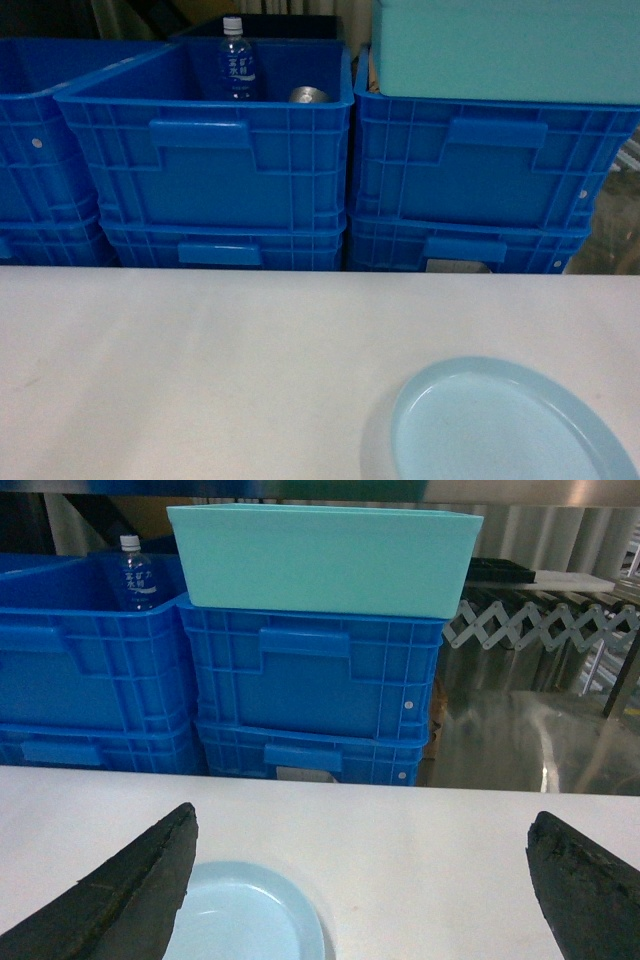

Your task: Place blue tray on left shelf second layer neatly

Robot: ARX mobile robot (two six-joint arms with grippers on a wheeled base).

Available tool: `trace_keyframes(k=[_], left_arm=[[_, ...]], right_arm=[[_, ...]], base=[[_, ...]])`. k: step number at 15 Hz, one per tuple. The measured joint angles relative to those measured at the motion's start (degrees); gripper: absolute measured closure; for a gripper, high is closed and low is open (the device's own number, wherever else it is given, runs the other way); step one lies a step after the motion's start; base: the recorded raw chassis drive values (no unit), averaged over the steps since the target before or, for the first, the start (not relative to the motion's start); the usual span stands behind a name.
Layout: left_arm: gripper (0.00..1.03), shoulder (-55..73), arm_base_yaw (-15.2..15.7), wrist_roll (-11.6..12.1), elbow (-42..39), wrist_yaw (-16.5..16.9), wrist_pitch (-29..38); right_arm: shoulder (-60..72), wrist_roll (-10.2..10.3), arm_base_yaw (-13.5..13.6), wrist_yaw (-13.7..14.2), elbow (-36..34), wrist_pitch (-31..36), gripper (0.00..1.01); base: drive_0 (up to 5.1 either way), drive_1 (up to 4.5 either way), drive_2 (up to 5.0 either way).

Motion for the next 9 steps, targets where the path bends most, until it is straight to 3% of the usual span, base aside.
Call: trace_keyframes(k=[6, 7, 8, 9], left_arm=[[0.05, 0.00, 0.00, 0.00, 0.00, 0.00, 0.00], [0.05, 0.00, 0.00, -0.02, 0.00, 0.00, 0.00], [0.05, 0.00, 0.00, 0.00, 0.00, 0.00, 0.02], [0.05, 0.00, 0.00, 0.00, 0.00, 0.02, 0.02]], right_arm=[[0.00, 0.00, 0.00, 0.00, 0.00, 0.00, 0.03], [4.68, 0.37, -2.73, -4.22, 0.39, 5.16, 0.03], [14.23, 1.81, -7.69, -9.75, 3.32, 10.49, 0.03], [23.54, 4.76, -11.21, -15.12, 8.15, 13.86, 0.03]], base=[[0.0, 0.00, 0.0], [0.0, 0.00, 0.0], [0.0, 0.00, 0.0], [0.0, 0.00, 0.0]])
